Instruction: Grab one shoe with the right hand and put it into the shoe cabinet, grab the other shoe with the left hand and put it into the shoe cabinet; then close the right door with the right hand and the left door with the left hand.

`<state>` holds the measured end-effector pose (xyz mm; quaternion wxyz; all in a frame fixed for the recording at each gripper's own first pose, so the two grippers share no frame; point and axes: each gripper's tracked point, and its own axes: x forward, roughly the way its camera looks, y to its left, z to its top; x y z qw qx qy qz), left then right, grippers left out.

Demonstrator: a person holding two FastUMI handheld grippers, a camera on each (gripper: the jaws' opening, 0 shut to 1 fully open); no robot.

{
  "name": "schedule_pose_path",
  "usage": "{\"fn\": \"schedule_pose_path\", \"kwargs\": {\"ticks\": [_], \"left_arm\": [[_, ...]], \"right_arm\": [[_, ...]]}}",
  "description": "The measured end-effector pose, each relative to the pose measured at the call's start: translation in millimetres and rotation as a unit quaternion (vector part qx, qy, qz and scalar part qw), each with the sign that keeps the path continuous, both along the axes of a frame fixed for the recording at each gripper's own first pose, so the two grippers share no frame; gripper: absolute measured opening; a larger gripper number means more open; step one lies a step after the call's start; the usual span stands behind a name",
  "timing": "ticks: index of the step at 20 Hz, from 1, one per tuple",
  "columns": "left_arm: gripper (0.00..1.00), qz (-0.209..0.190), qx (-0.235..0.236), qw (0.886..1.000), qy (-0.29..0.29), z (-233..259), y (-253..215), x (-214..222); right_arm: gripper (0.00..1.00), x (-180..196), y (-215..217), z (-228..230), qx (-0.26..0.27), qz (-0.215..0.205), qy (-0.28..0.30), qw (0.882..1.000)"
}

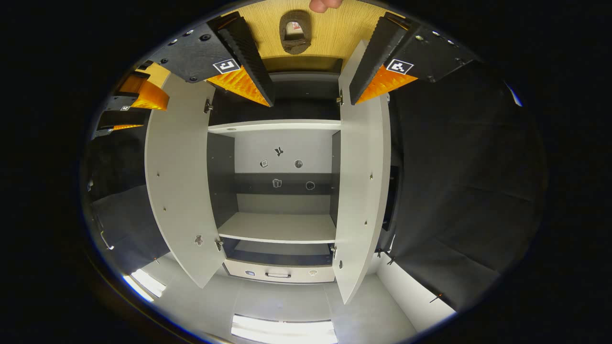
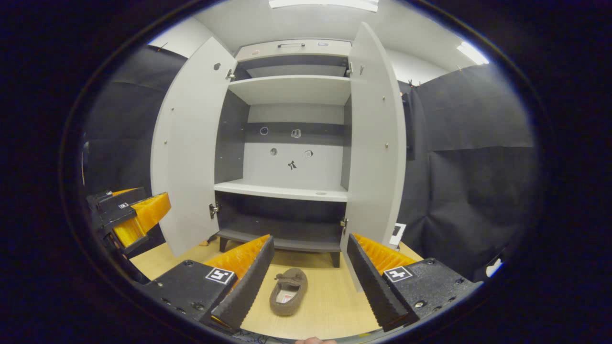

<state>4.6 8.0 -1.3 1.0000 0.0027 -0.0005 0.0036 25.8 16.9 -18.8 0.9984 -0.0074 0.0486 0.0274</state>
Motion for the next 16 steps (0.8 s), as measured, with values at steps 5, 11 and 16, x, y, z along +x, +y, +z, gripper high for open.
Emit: {"fn": "schedule_pose_path", "kwargs": {"ticks": [5, 11, 16], "left_arm": [[0.95, 0.006, -0.002, 1.0, 0.005, -5, 7, 0], [0.95, 0.024, 0.001, 1.0, 0.012, -15, 25, 0], [0.95, 0.034, 0.003, 0.999, 0.016, -21, 36, 4]], "right_arm": [[0.99, 29, 31, -55, 0.017, 0.043, 0.08, 0.996], [0.99, 61, 60, -152, 0.011, 0.074, 0.203, 0.976], [0.97, 77, 82, -221, 0.005, 0.096, 0.286, 0.954]]}}
